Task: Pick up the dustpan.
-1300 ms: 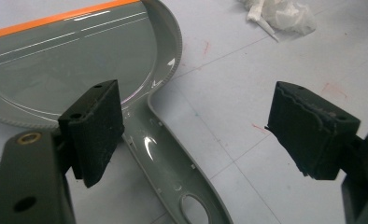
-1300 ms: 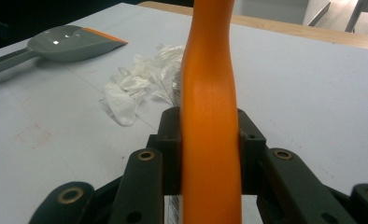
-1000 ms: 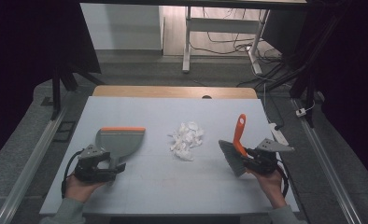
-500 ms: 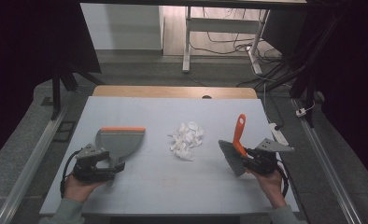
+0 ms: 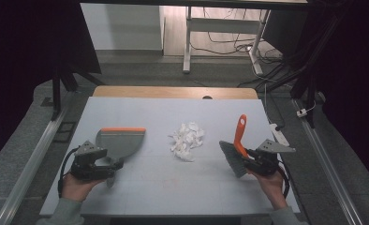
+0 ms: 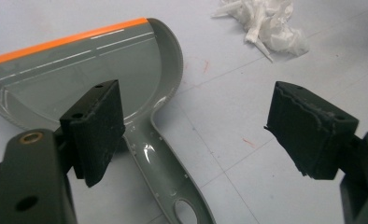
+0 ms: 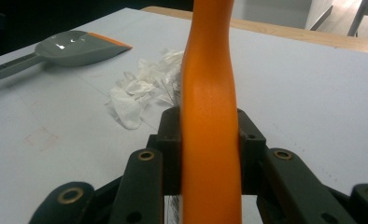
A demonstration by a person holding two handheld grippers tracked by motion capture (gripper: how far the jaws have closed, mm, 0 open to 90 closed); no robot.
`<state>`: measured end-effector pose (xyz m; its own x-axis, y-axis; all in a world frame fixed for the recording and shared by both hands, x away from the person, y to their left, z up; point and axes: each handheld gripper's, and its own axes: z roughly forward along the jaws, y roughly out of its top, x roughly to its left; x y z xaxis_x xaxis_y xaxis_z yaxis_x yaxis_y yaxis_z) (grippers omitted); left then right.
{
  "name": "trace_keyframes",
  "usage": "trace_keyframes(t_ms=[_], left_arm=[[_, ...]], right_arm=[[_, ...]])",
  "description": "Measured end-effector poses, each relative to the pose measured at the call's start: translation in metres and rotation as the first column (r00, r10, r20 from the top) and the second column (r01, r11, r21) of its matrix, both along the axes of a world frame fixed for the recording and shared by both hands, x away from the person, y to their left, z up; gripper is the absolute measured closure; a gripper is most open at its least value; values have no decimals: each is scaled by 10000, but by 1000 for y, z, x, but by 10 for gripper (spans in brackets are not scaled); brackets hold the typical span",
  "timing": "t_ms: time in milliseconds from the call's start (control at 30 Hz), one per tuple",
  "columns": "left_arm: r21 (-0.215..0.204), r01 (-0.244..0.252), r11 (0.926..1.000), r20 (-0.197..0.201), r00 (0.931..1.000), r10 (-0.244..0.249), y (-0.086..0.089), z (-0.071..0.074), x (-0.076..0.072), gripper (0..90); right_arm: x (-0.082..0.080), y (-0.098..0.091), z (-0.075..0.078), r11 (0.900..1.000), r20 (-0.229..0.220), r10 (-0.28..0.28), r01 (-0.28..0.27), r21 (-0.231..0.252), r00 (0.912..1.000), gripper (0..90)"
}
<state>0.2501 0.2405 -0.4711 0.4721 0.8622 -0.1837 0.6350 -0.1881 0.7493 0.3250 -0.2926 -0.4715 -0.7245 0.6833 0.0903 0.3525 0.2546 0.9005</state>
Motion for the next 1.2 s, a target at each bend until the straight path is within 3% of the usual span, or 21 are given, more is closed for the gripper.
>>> trace_keyframes(t_ms=[200,467,567,867,1000,1133,1200], left_arm=[[220,-108,9997,104,9999,105,1,10,-3,180],[335,-35,9994,-562,9984,54,-5,24,-1,165],[546,-277,9981,-948,9950,328,-7,28,4,152],[732,-1375,9878,-1967,9690,1495,-7,17,22,123],[822,-1312,9879,-2524,9562,1480,-7,6,25,106],[917,-1354,9865,-2794,9474,1560,-8,-4,29,87],[998,-1456,9843,-2974,9397,1691,-9,-9,32,85]], right_arm=[[-1,1,0,10000,-10,-33,33,-24,10000,703],[-1,0,1,10000,-8,-30,30,68,10000,702],[-1,0,1,10000,-2,-15,15,94,10000,703],[-1,2,0,9999,-8,80,-80,111,10000,703],[-1,2,0,9999,1,128,-128,114,9999,703],[-1,3,1,9998,36,150,-150,103,9999,703],[-1,3,1,9998,38,148,-148,101,9999,703]])
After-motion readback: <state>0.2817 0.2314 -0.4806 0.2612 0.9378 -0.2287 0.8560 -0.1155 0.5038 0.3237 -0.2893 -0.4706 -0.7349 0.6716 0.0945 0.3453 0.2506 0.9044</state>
